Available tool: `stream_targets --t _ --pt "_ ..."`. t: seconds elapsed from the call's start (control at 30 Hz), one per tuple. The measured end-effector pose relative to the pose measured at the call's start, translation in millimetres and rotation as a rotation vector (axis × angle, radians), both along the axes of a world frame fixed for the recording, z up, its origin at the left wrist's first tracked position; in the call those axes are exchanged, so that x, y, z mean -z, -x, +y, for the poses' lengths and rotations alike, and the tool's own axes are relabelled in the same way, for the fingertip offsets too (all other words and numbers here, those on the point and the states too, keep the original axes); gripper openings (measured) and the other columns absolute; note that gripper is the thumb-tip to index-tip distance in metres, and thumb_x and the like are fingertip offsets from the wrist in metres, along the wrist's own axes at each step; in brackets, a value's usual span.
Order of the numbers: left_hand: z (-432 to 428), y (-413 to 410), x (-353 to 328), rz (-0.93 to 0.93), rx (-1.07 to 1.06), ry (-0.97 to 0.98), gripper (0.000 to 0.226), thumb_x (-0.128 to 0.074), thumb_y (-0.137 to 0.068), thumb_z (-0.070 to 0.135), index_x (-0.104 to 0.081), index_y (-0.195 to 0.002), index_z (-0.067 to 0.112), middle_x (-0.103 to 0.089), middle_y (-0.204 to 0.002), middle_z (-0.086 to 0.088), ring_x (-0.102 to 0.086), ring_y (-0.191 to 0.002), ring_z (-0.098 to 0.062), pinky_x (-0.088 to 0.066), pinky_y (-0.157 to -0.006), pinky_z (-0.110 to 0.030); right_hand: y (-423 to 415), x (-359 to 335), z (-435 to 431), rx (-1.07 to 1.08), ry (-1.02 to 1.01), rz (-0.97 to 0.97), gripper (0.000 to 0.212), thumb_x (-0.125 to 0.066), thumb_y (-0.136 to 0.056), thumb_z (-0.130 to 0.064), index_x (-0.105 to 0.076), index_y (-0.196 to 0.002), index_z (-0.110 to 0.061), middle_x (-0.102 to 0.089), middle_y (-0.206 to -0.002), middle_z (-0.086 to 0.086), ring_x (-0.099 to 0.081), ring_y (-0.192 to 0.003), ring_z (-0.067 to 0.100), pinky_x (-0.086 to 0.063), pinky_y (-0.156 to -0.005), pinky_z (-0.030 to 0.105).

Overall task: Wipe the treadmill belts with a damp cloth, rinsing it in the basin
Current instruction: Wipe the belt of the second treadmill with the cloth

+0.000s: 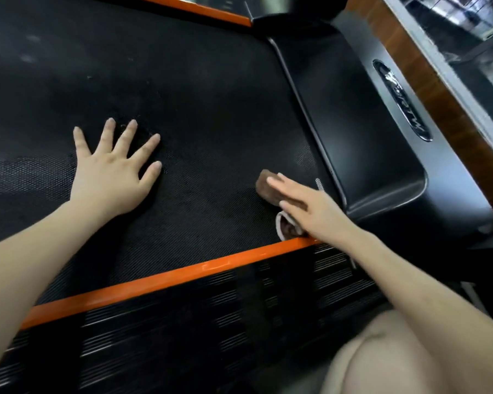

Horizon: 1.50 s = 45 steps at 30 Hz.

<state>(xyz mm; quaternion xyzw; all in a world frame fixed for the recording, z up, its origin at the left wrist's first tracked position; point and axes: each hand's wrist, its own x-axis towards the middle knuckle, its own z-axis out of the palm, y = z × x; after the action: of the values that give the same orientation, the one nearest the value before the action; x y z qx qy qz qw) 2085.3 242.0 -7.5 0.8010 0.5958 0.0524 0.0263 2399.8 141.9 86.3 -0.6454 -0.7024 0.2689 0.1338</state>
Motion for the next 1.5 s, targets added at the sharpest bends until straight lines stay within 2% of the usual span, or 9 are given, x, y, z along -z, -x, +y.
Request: stream_targets --t 0.17,0.27,0.37,0.47,0.67,0.8,0.97,1.4,1.5 --pt "-0.4 -0.6 -0.7 -0.016 -0.006 -0.012 0.069 -0.003 -0.088 0.064 -0.023 -0.149 0.036 -0.018 -0.158 -0.008 -0.007 -0.146 -0.033 0.002 -0.110 -0.064 -30.9 -32.7 23.2 -0.209 0.040 -0.123 0.055 -0.063 -0.089 -0.027 -0.037 -0.136 -0.041 -0.041 -0.140 -0.023 -0.031 -0.135 -0.005 -0.013 -0.118 0.027" --pt "-0.3 -0.7 -1.3 -0.021 -0.012 -0.014 0.070 -0.003 -0.088 0.064 -0.023 -0.148 0.036 -0.018 -0.158 -0.007 -0.007 -0.146 -0.032 0.001 -0.110 -0.063 -41.9 -25.6 33.6 -0.175 -0.006 -0.196 0.051 -0.048 -0.082 -0.057 -0.042 -0.131 -0.043 -0.043 -0.140 -0.017 -0.032 -0.135 -0.001 -0.016 -0.119 0.037" --pt "0.0 -0.3 -2.5 -0.017 -0.019 -0.004 0.069 -0.003 -0.088 0.064 -0.022 -0.149 0.036 -0.017 -0.158 -0.007 -0.006 -0.146 -0.032 0.002 -0.111 -0.063 -39.8 8.6 29.9 -0.315 0.050 -0.318 0.067 -0.038 -0.081 -0.062 -0.018 -0.141 -0.041 -0.020 -0.154 -0.005 -0.011 -0.144 0.007 -0.004 -0.119 0.040" --pt "0.3 -2.4 -3.4 -0.008 -0.018 -0.014 0.067 -0.006 -0.090 0.062 -0.024 -0.148 0.035 -0.019 -0.158 -0.009 -0.008 -0.145 -0.034 0.001 -0.110 -0.065 -38.3 35.2 25.3 -0.435 0.000 -0.328 0.065 -0.038 -0.088 -0.049 -0.013 -0.145 -0.029 -0.008 -0.155 0.000 0.000 -0.146 0.017 -0.002 -0.117 0.045" --pt "1.5 -3.3 -4.0 0.028 -0.030 0.013 0.066 -0.004 -0.089 0.060 -0.019 -0.149 0.037 -0.015 -0.159 -0.007 -0.005 -0.146 -0.033 0.001 -0.110 -0.065 31.0 51.2 29.6 -0.717 -0.159 -0.054 0.041 -0.045 -0.094 -0.021 -0.048 -0.135 -0.018 -0.039 -0.146 0.011 -0.028 -0.141 0.024 -0.022 -0.113 0.054" --pt "4.4 -2.0 -7.3 -0.004 -0.015 0.059 0.054 -0.012 -0.097 0.051 -0.018 -0.149 0.038 -0.010 -0.160 -0.003 0.000 -0.147 -0.030 0.004 -0.111 -0.061 96.4 54.9 40.3 -0.974 -0.184 -0.075 0.037 -0.045 -0.096 -0.022 -0.055 -0.131 -0.017 -0.044 -0.144 0.011 -0.030 -0.140 0.024 -0.019 -0.115 0.048" --pt "-1.8 48.2 -13.8 -0.009 0.121 0.063 0.071 0.003 -0.085 0.060 -0.019 -0.149 0.036 -0.015 -0.159 0.001 -0.007 -0.147 -0.023 0.001 -0.115 -0.053 35.4 47.2 42.6 -0.887 -0.098 -0.052 0.036 -0.043 -0.097 -0.020 -0.052 -0.132 -0.020 -0.041 -0.146 0.009 -0.024 -0.143 0.023 -0.020 -0.112 0.060" --pt "63.0 126.0 -17.2 0.037 -0.217 0.131 0.056 -0.012 -0.096 0.055 -0.012 -0.150 0.038 -0.005 -0.160 0.004 0.000 -0.147 -0.028 0.000 -0.112 -0.063 154.8 68.3 53.0 -1.096 -0.341 -0.145 0.048 -0.056 -0.088 -0.045 -0.054 -0.132 -0.025 -0.041 -0.146 0.008 -0.028 -0.141 0.025 -0.016 -0.115 0.052" --pt "72.1 129.6 -12.1 0.061 -0.223 0.111 0.056 -0.012 -0.096 0.056 -0.010 -0.150 0.040 -0.003 -0.160 0.005 0.003 -0.147 -0.028 0.002 -0.111 -0.064 150.1 69.9 68.3 -1.121 -0.364 -0.093 0.037 -0.056 -0.091 -0.029 -0.057 -0.127 -0.027 -0.047 -0.142 0.005 -0.037 -0.136 0.022 -0.025 -0.112 0.054"
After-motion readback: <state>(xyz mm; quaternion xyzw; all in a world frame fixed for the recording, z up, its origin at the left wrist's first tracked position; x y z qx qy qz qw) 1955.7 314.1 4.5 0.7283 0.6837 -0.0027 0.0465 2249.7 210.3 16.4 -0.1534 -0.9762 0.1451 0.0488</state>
